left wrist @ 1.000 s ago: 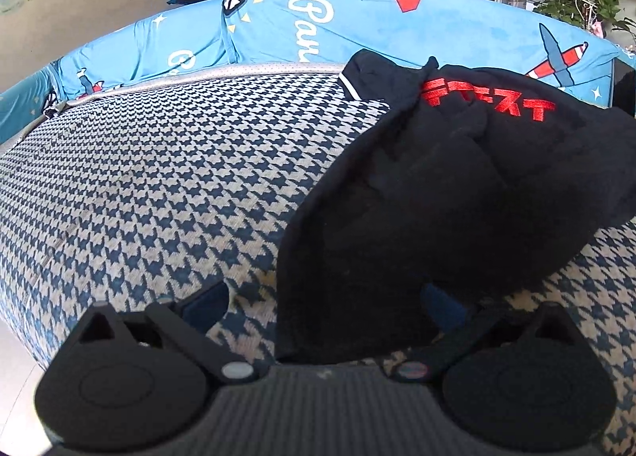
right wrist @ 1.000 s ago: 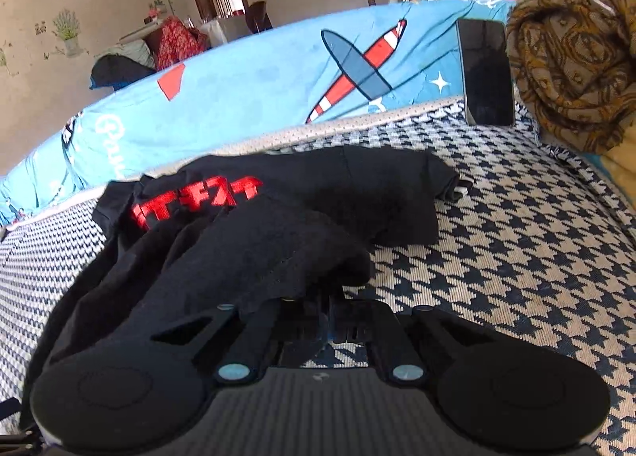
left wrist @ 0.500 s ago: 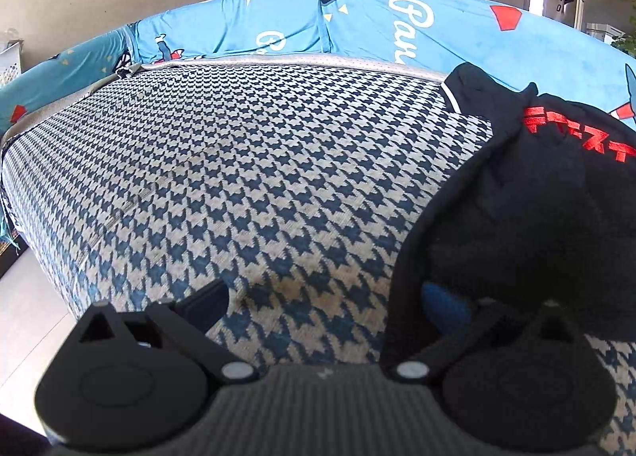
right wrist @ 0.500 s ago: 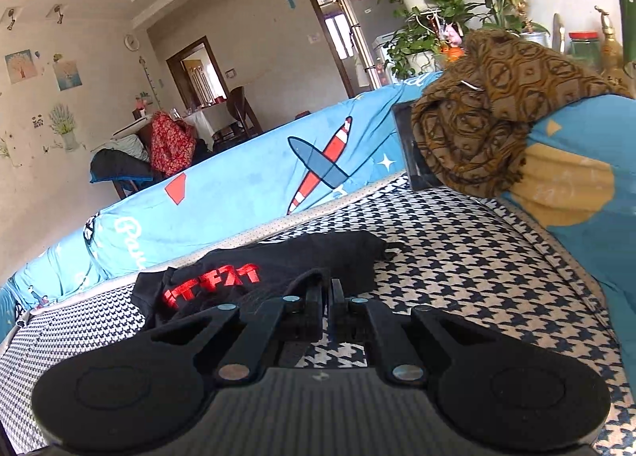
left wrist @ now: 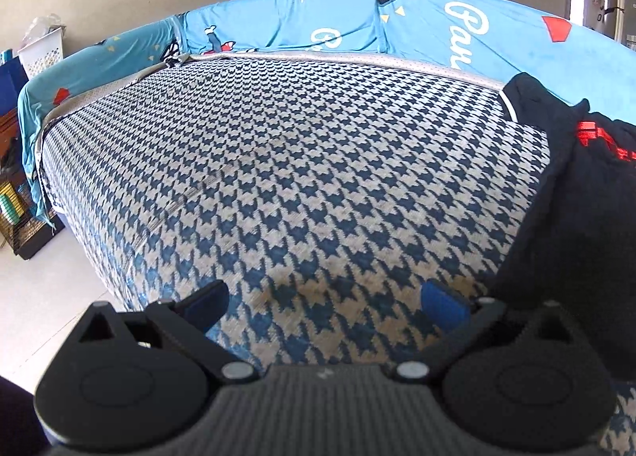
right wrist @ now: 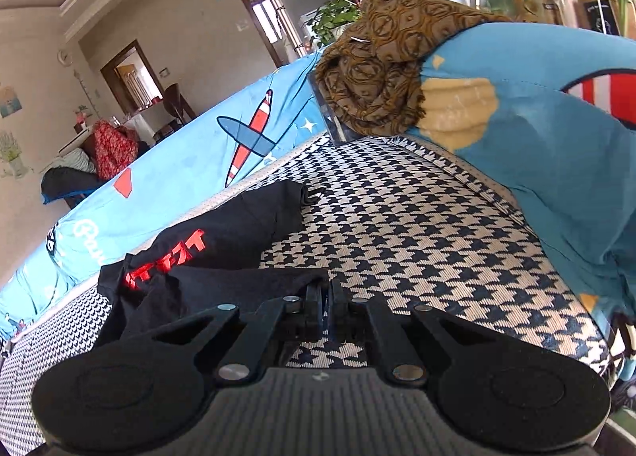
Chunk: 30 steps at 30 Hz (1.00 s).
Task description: Fold clothes
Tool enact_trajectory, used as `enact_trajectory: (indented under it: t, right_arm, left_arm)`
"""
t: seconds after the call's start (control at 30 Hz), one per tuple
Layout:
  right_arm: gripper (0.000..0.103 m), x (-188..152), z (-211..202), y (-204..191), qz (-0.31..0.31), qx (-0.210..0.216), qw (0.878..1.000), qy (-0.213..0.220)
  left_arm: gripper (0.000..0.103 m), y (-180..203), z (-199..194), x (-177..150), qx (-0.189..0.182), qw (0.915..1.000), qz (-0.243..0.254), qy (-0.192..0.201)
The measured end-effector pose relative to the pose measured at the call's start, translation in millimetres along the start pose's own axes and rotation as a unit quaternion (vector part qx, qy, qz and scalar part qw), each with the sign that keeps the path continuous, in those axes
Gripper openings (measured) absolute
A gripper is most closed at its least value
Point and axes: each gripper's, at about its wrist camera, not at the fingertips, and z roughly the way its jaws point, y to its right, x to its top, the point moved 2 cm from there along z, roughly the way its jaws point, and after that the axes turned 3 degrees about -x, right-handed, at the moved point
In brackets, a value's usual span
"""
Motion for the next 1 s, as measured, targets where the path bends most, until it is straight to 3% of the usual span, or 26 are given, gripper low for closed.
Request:
enact_trajectory:
  t: [0.1,0.33,0.43,0.67,0.83,1.0]
  right_arm:
    - [0.005,-5.2,-13.4,-0.1,-0.004,0.016,1.000,0.017]
    - [0.006,-22.1,-11.7,3.2,-0.023,-0.065,0.998,-0.007]
    - [0.020,-22.1,-19.0,6.5,-0.016,-0.059,0.998,0.007]
    - [0.028,-31.8,-33.7,4.6,-0.020,-0.076,0.997,0.027]
    - [0.030,-42.8,-38.5,-7.4,-0.057,-0.055,0.996,0.032]
    - [0.030,-64.0,-30.2,-42.3,-0.136,0.002,0.991,0.006]
  left_arm:
    - [0.103,-6.2,-1.5,0.6,-0.010,0.9999,-0.012,-0.003]
    - [0.103,-11.2,-7.0,-4.5,-0.038,0.9992,-0.012,-0.008]
    - [0.103,-11.2,-10.5,-6.8,-0.049,0.9987,-0.008,-0.008]
    - [0.103,-17.3,-15.9,-8.8,-0.067,0.9976,-0.014,-0.008]
    - [0.103,-23.1,-14.0,-8.0,-0.085,0.9958,-0.027,-0.021]
    - [0.103,-23.5,-14.0,-8.6,-0.096,0.9945,-0.029,-0.027]
